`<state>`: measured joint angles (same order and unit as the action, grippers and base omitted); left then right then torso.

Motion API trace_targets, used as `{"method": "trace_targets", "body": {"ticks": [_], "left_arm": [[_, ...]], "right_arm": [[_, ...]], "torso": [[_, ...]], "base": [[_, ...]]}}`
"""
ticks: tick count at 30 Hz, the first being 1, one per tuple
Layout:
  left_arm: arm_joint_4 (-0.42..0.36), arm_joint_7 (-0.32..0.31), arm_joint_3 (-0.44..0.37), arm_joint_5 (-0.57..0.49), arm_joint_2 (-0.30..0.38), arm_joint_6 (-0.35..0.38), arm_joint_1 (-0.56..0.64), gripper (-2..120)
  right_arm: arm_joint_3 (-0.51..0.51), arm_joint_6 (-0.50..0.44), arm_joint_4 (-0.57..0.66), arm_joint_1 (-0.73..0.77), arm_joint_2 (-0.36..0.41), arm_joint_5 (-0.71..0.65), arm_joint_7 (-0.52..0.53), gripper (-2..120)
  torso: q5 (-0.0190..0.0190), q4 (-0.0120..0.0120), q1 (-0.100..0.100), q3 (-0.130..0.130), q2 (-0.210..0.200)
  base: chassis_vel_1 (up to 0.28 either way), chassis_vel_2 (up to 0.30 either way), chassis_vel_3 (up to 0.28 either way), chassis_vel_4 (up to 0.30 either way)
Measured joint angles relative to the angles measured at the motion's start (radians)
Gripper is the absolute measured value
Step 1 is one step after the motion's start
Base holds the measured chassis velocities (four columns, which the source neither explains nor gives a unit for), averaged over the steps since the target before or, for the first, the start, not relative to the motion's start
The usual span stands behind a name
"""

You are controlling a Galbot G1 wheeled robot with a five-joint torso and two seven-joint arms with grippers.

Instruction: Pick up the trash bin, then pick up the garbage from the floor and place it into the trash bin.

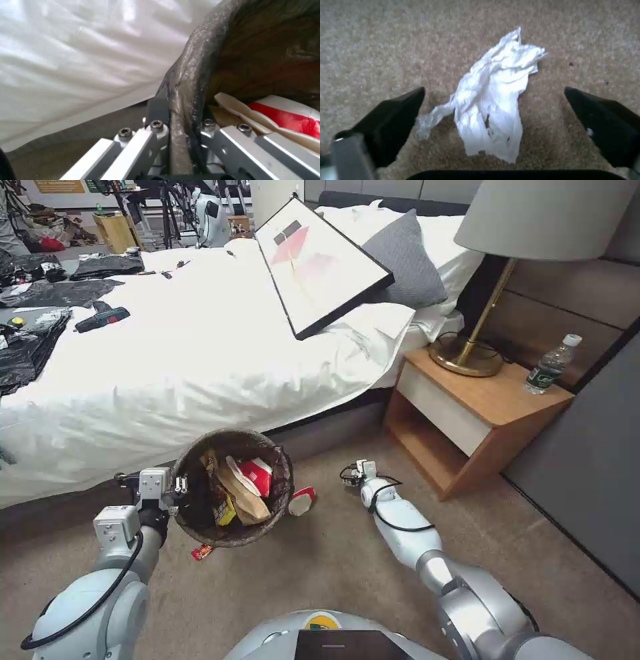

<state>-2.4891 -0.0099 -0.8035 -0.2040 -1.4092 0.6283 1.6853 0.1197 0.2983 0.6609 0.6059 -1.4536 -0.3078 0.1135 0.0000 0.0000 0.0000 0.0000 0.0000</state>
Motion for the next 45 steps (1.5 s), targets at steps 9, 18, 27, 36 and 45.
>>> {"method": "trace_targets", "body": {"ticks": [9, 18, 27, 36, 45], "left_arm": [[0.000, 0.000, 0.000, 0.001, 0.000, 0.000, 0.000, 3], [0.001, 0.000, 0.001, 0.001, 0.000, 0.000, 0.000, 3], [0.004, 0.000, 0.000, 0.001, 0.002, 0.000, 0.000, 3], [0.007, -0.001, 0.000, 0.001, 0.004, 0.000, -0.001, 3], [0.003, -0.001, -0.002, -0.004, 0.004, 0.001, -0.001, 3]], "right_arm": [[0.001, -0.007, -0.010, 0.000, -0.003, 0.008, -0.007, 66], [0.002, -0.009, -0.012, 0.002, -0.005, 0.008, -0.011, 32], [0.002, -0.015, -0.024, 0.001, -0.008, 0.010, -0.013, 0], [0.002, -0.016, -0.014, 0.004, -0.004, 0.013, -0.011, 0], [0.006, 0.018, 0.166, 0.066, 0.052, 0.012, 0.002, 0]], "torso": [[0.0000, 0.0000, 0.000, 0.000, 0.000], [0.0001, 0.0001, 0.000, 0.000, 0.000], [0.0000, 0.0000, 0.000, 0.000, 0.000], [0.0000, 0.0001, 0.000, 0.000, 0.000], [0.0000, -0.0001, 0.000, 0.000, 0.000]], "base": [[0.000, 0.000, 0.000, 0.000], [0.000, 0.000, 0.000, 0.000], [0.000, 0.000, 0.000, 0.000], [0.000, 0.000, 0.000, 0.000], [0.000, 0.000, 0.000, 0.000]]}}
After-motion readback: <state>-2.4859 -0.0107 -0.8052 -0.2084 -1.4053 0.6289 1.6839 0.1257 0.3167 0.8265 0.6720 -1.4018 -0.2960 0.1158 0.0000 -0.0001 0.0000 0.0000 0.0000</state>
